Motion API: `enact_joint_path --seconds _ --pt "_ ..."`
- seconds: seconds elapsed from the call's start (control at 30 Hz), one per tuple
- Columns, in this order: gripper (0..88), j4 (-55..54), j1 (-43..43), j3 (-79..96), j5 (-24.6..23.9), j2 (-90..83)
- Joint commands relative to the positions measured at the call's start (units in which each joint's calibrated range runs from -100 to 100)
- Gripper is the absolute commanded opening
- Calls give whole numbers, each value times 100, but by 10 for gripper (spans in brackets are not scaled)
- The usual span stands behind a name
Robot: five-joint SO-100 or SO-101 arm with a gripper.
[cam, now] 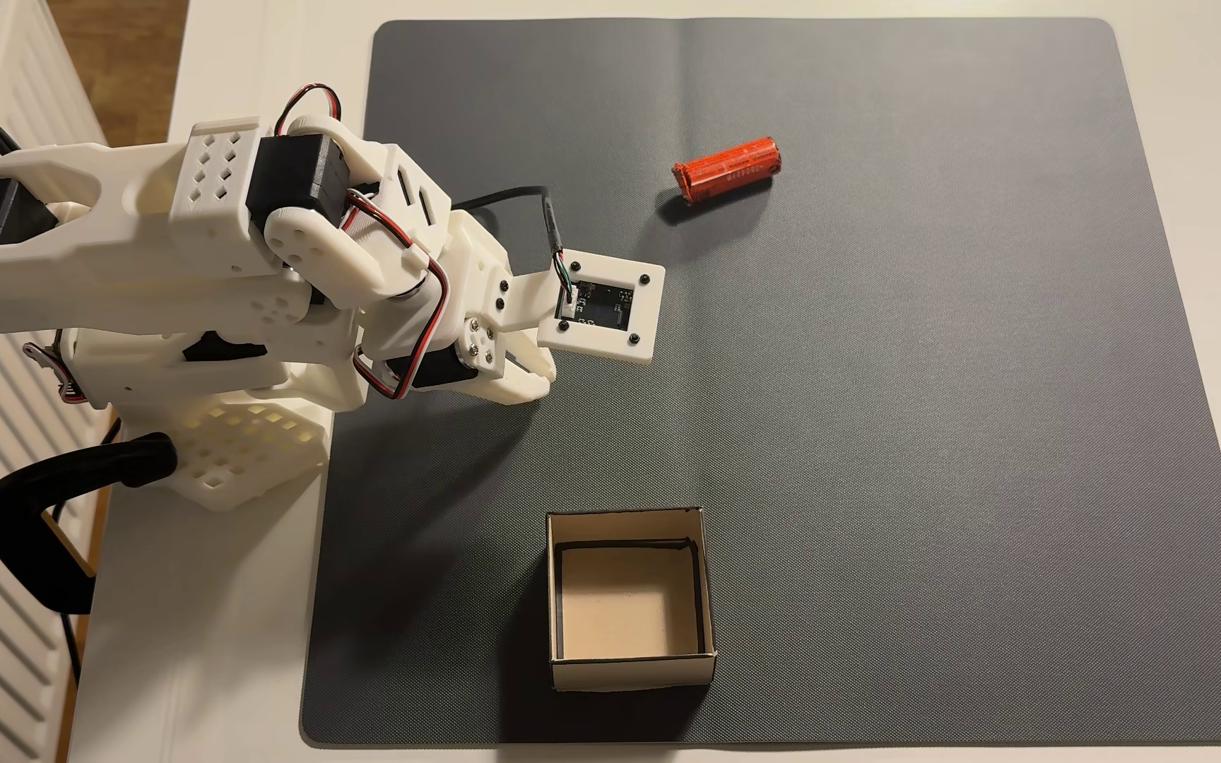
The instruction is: Pick the red object and place it in the box
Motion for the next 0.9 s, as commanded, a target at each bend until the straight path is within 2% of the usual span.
enact_joint_path --seconds 0.0,0.6,0.7,0.87 --pt "27 91 -22 64 -6 49" --pt "18 -5 -223 55 -6 41" --pt "18 -809 -468 55 -11 41" --pt "18 -2828 -1076 46 -11 32"
